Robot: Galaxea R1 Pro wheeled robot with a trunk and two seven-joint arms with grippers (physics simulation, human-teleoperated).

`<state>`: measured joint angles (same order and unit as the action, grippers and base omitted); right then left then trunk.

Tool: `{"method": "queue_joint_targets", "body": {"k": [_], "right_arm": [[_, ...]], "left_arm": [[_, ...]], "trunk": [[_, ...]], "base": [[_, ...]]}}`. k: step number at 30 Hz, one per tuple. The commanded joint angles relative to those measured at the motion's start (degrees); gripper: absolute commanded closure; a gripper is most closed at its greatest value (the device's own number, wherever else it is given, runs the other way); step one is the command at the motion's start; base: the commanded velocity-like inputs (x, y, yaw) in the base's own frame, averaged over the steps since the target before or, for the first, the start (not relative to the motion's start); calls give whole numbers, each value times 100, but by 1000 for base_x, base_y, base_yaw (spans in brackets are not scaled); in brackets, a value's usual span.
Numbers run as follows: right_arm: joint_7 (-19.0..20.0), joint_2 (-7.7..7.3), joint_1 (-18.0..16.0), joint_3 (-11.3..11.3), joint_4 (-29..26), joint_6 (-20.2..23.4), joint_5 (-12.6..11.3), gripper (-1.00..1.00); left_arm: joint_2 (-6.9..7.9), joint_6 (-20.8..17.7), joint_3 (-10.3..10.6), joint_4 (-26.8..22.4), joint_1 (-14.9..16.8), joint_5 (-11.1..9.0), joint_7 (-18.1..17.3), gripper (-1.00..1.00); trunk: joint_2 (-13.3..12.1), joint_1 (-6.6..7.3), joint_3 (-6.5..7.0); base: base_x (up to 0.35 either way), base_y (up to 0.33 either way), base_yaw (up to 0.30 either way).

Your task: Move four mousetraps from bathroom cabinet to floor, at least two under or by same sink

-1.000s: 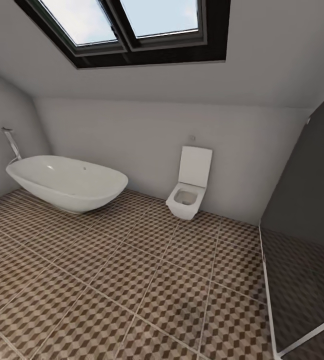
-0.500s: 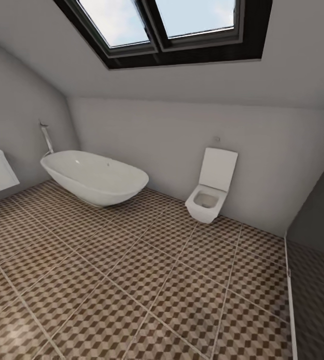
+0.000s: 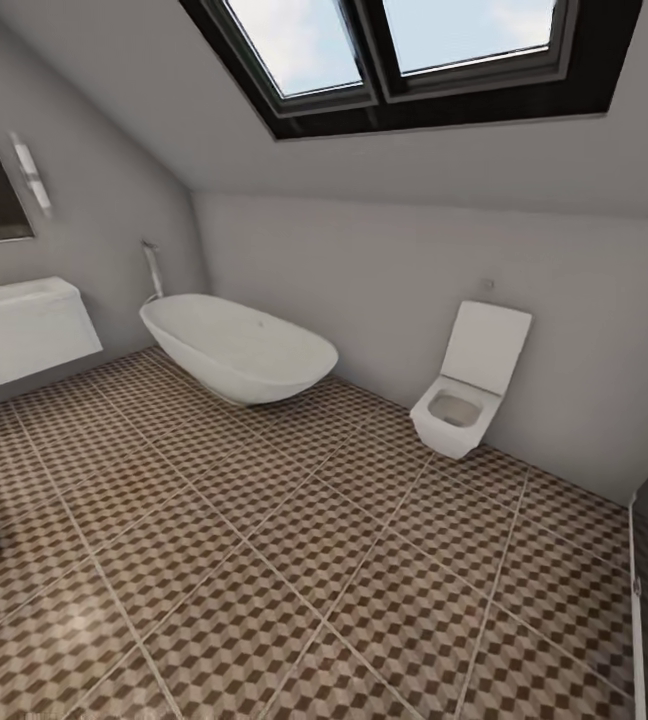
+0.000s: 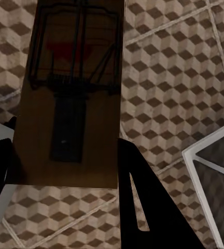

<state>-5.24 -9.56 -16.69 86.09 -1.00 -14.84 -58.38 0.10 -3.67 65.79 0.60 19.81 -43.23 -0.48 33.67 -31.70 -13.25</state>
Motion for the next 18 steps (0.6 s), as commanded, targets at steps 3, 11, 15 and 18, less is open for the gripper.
{"method": "queue_joint_targets", "body": {"k": [3, 11, 15, 18], "right_arm": [[-9, -3, -1, 49, -8, -10, -45, 100], [-7, -4, -1, 49, -7, -10, -49, 100], [-7, -3, -1, 49, -9, -10, -46, 100], [-7, -3, -1, 49, -12, -10, -45, 100]], "left_arm": [[-1, -19, 48, 1, 5, -37, -5, 100], [-1, -19, 48, 1, 5, -37, -5, 100], [-1, -19, 49, 3, 5, -37, -5, 100], [-1, -19, 48, 4, 5, -37, -5, 100]], "trunk": [[7, -2, -8], [7, -2, -8], [7, -2, -8], [7, -2, -8]], "base": [[0, 0, 290], [0, 0, 290], [0, 0, 290], [0, 0, 290]]}}
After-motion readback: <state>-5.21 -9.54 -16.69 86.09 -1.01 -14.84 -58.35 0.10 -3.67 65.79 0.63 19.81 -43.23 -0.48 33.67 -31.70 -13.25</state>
